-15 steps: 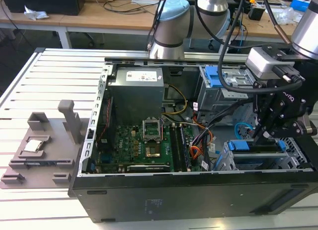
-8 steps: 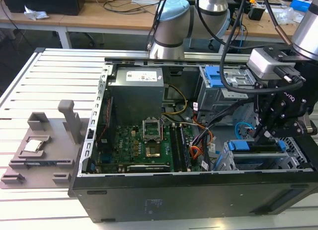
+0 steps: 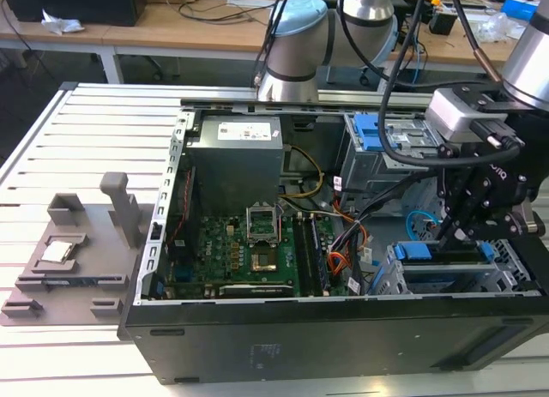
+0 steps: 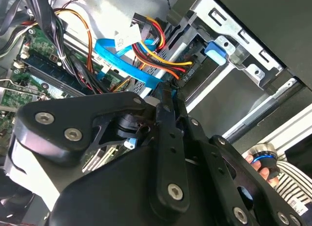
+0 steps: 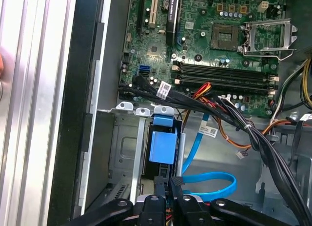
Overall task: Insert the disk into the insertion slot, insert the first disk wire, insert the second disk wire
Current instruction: 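Insert the second disk wire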
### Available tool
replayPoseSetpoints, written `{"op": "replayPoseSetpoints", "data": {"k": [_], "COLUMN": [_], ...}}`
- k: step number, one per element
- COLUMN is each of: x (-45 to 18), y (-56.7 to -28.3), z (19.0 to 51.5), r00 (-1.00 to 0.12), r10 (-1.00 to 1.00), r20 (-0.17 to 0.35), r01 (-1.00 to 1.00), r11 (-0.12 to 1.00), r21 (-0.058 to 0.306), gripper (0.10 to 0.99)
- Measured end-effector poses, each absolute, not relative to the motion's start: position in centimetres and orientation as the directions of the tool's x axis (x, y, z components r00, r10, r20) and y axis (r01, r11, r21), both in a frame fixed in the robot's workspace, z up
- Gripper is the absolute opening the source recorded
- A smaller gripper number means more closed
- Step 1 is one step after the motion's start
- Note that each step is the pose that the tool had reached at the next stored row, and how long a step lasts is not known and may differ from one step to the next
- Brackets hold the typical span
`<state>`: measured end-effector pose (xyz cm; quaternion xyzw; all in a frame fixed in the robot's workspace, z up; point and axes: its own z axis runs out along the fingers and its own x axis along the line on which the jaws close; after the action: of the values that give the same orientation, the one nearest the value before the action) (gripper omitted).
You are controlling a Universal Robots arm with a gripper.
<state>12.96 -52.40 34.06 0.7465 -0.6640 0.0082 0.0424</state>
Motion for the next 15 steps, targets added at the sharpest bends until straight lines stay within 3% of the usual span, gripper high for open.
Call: {"op": "replayPoseSetpoints", "data": {"k": [15], "x": [12.93], "y": [-52.67], "z": [33.79], "r00": [0.118], "r10": [-0.991], "r20": [0.067], "r01": [-0.992], "r11": [-0.115], "r21": [0.052], "gripper": [0.161]}}
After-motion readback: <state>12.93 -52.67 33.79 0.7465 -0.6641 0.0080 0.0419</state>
